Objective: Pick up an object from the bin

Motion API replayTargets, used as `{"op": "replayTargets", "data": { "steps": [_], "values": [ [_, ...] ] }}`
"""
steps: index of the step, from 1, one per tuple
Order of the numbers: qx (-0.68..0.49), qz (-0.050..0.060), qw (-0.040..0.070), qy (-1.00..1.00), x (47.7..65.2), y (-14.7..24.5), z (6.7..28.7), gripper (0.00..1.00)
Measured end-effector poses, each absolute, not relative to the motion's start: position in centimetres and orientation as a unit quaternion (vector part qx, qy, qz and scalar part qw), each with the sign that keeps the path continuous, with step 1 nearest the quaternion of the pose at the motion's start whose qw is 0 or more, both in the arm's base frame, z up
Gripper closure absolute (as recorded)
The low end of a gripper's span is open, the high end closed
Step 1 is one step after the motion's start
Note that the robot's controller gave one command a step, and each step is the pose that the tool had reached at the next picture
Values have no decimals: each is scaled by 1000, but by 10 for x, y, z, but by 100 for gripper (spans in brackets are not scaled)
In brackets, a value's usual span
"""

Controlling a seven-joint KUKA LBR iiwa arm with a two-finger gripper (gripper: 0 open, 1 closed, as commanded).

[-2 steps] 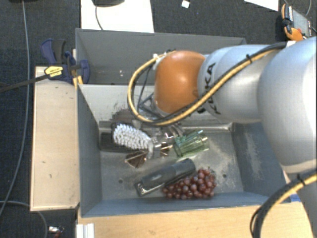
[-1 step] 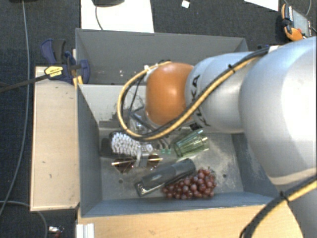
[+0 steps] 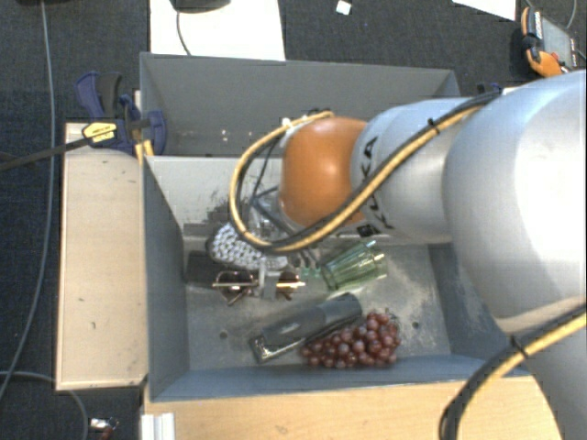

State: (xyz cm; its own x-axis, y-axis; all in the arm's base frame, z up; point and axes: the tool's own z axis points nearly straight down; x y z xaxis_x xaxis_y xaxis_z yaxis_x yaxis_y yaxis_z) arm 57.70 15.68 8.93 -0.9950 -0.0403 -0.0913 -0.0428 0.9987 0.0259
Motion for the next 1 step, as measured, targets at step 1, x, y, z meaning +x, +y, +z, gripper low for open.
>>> {"op": "replayTargets", "data": {
  "steps": [1],
  "values": [
    [-23,15,44,999,579,156,88,0]
  ]
}}
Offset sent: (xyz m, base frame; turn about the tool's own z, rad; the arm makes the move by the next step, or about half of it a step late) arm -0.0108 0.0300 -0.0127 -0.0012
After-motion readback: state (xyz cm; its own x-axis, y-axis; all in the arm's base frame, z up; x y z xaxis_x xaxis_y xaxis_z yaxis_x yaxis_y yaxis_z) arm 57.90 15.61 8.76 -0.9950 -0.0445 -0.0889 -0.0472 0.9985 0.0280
